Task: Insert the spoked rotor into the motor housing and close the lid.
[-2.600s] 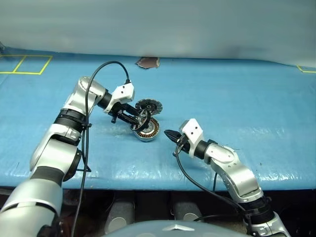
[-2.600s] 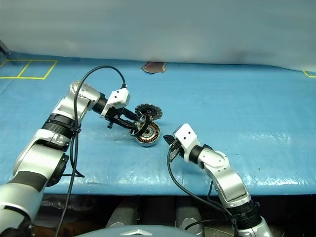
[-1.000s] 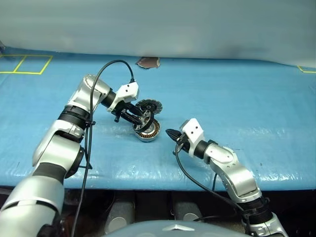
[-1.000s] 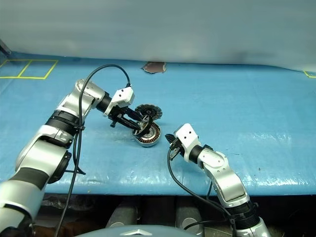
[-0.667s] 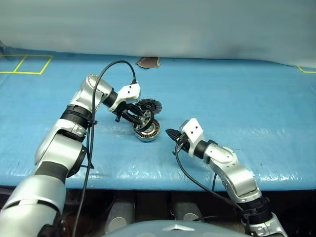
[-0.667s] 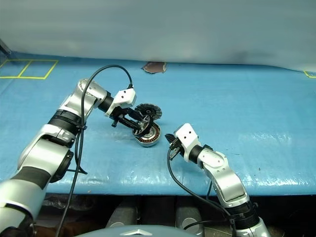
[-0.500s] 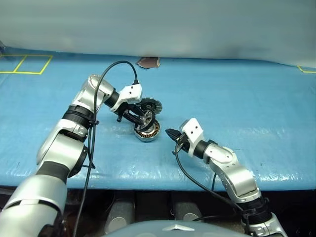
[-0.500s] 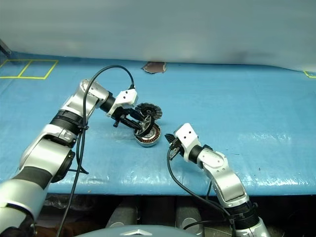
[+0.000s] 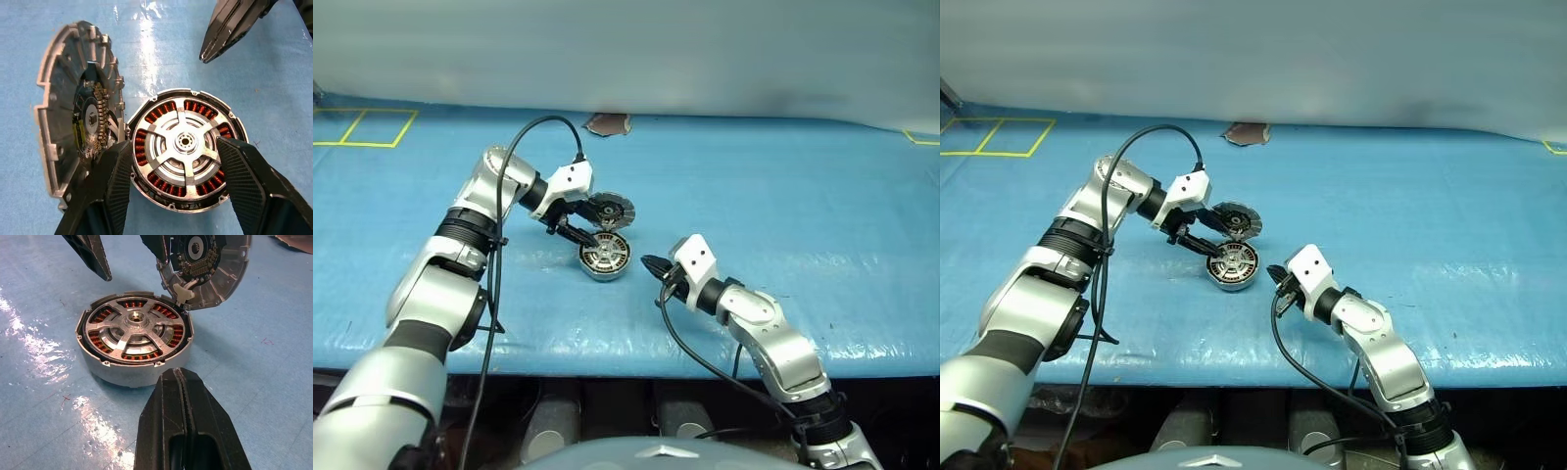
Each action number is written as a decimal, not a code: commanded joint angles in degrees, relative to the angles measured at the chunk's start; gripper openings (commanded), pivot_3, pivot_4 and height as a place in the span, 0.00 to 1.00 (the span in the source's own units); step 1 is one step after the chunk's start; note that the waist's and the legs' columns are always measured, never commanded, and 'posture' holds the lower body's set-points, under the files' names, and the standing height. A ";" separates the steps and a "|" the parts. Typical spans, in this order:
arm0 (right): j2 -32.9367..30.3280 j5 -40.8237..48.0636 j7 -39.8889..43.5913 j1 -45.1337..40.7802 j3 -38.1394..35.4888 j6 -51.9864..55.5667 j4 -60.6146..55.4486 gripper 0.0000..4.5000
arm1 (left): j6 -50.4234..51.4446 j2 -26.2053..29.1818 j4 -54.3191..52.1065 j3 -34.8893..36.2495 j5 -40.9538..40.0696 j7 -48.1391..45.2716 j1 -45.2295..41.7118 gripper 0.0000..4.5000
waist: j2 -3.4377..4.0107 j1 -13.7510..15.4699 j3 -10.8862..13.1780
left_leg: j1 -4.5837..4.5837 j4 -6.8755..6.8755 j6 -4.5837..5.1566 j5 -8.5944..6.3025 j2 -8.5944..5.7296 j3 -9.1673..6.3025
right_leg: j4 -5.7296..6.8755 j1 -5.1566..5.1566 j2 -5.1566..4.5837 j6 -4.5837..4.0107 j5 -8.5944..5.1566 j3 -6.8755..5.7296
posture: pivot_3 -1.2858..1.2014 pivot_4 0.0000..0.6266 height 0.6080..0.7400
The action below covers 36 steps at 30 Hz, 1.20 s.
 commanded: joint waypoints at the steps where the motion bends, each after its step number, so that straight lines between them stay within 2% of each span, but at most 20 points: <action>1: 0.05 0.16 -0.27 -0.20 -1.18 -1.02 -1.66 0.00 | 0.82 0.02 -1.02 3.74 -2.87 0.21 -1.30 0.66 | 0.00 0.00 0.00 | 0.00 0.00 0.00 0.00 0.00 0.00 | 0.00 0.00 0.00 0.00 0.00 0.00 | 0.52 0.24 1.00; 5: 0.00 0.58 -0.25 -0.66 -1.50 -0.27 -2.73 0.00 | 1.47 0.93 -5.66 5.22 -4.90 -0.49 1.44 0.66 | 0.00 -0.07 0.00 | 0.00 0.00 0.00 0.00 0.00 0.00 | 0.00 0.00 0.00 0.00 0.00 0.00 | 0.52 0.24 1.00; 9: 0.95 1.10 -0.49 -2.97 -1.61 0.33 -2.99 0.00 | 2.06 4.99 -15.04 4.76 -5.52 -2.41 8.82 0.66 | 0.02 -0.67 -0.01 | 0.07 -0.07 0.00 0.00 0.01 0.04 | 0.00 0.00 0.00 -0.01 0.00 0.08 | 0.52 0.24 1.00; 15: 3.80 0.83 -0.06 -7.40 0.24 0.27 1.24 0.00 | 0.52 9.98 -22.26 4.94 -3.87 0.48 15.53 0.66 | 0.02 -0.40 -0.01 | 0.10 -0.06 -0.02 0.03 0.09 -0.01 | 0.04 -0.01 0.07 -0.12 0.05 0.04 | 0.52 0.24 1.00; 19: 3.23 -2.01 0.73 -11.02 2.68 -0.47 4.53 0.00 | 1.83 11.80 -27.99 5.46 -4.92 2.19 19.88 0.66 | 0.03 -0.17 -0.01 | 0.11 -0.03 -0.03 0.04 0.02 0.04 | -0.01 0.05 0.01 -0.11 0.06 0.09 | 0.52 0.24 1.00; 23: 2.17 -2.68 1.13 -13.00 1.88 -0.05 5.86 0.00 | 3.59 11.42 -30.76 6.11 -5.53 5.10 22.06 0.66 | 0.04 0.19 0.00 | 0.09 -0.04 -0.03 0.04 0.03 0.04 | -0.03 0.02 0.02 -0.08 0.08 0.08 | 0.52 0.24 1.00; 29: -2.67 -6.17 0.21 -15.83 -0.06 1.85 9.07 0.00 | 3.77 9.29 -29.37 8.17 -5.48 14.14 25.63 0.66 | 0.04 0.22 -0.01 | 0.11 -0.04 -0.03 0.04 0.04 0.05 | -0.03 0.02 0.03 -0.08 0.08 0.08 | 0.52 0.24 1.00; 36: -3.04 -8.04 -0.92 -25.11 -2.08 -1.34 17.84 0.00 | 5.65 6.76 -30.75 11.07 -9.68 18.06 29.81 0.66 | 0.05 -0.31 0.00 | 0.11 -0.05 -0.03 0.05 0.05 0.08 | -0.02 0.00 0.03 -0.12 0.14 0.09 | 0.52 0.24 1.00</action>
